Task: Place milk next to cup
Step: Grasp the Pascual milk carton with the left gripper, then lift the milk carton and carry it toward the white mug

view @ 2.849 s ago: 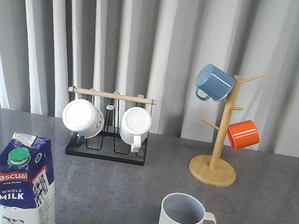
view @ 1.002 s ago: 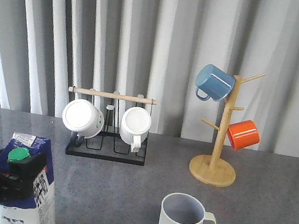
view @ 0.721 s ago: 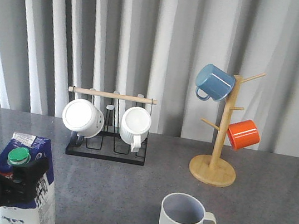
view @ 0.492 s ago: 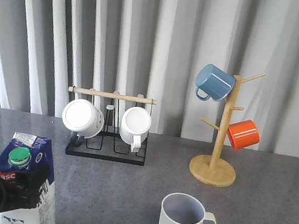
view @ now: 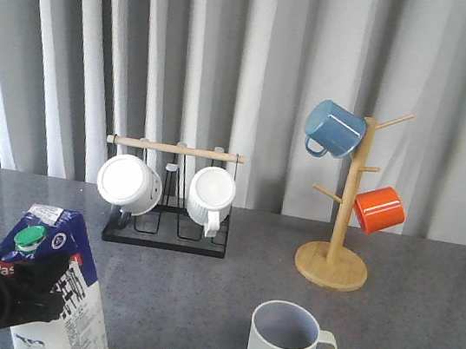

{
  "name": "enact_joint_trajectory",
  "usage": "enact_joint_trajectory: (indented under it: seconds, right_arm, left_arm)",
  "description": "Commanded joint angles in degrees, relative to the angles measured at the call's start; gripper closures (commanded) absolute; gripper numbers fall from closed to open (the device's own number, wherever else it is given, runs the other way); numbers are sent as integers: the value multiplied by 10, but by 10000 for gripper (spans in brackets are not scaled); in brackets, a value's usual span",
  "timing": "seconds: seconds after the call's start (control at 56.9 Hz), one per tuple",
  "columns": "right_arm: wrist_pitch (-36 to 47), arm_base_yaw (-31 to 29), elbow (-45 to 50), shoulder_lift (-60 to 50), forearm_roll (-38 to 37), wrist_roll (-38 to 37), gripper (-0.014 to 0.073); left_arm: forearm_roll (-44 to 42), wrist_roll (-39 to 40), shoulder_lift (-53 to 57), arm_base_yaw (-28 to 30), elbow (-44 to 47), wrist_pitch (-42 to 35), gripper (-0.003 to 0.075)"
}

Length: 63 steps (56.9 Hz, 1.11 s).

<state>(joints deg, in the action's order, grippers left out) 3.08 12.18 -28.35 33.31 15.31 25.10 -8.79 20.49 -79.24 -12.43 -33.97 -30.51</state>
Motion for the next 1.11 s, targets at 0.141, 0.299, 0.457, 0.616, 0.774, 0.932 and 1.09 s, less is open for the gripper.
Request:
enact_joint_trajectory:
  seconds: [0.141,0.299,0.457,0.616,0.774,0.932,1.09]
  right_arm:
    - [36,-5,-19,0,-4,1,601]
    - [36,-5,-19,0,-4,1,601]
    - [36,-5,-19,0,-4,1,601]
    - [36,-5,-19,0,-4,1,601]
    - [36,-5,-19,0,-4,1,601]
    - [36,-5,-19,0,-4,1,601]
    - [36,-5,-19,0,-4,1,601]
  left_arm:
    - [6,1,12,-4,-18,-51,493]
    - [-37,1,36,-5,-31,-82,493]
    - [39,-102,60,-75,-94,18,493]
    - [352,-363,52,-188,-147,-17,493]
    - [655,-580,11,-299,-186,-169,493]
    - [744,-695,-70,-376,-255,-215,493]
    - [744,-707,-139,-419,-313,-217,493]
